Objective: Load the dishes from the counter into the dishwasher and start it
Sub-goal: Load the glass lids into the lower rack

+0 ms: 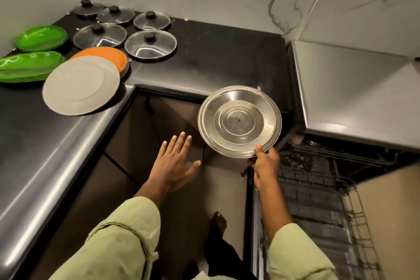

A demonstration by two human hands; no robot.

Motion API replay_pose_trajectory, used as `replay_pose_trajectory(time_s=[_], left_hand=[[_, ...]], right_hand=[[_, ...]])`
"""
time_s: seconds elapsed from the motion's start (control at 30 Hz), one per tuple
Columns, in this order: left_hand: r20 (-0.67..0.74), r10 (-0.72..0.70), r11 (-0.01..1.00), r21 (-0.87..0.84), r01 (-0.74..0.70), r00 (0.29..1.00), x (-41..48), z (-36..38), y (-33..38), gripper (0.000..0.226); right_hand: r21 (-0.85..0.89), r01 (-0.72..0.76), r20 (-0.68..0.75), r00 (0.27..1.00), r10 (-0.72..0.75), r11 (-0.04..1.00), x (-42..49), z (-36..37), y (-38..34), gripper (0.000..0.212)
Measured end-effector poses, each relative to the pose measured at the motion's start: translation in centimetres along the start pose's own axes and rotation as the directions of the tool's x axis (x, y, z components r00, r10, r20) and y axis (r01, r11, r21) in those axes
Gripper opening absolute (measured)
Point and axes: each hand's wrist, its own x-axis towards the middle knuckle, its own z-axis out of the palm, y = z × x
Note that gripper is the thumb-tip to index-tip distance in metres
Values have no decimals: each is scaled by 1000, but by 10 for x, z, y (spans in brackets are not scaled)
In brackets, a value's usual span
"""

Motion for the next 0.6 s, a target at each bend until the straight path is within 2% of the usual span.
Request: replay_pose_trajectory(time_s=[0.1,0.23,0.37,0.6], left_hand=[[15,17,1000,4,-17,1000,-30,15,14,79],[27,12,999,39,-13,1000,-57,30,35,81],[44,11,997,73,-15,999,-87,47,62,97],[51,-10,996,94,5,999,-139,74,137,101]], right_hand=[[-33,3,-23,1000,-3,999,-22,-34,8,14],[-21,-24,-40,999,23,999,-44,-79,12,18],[-3,-31,-62,998,31,1000,-58,-126,17,17],[-24,-90,-19,996,89,996,-73,-220,23,18]])
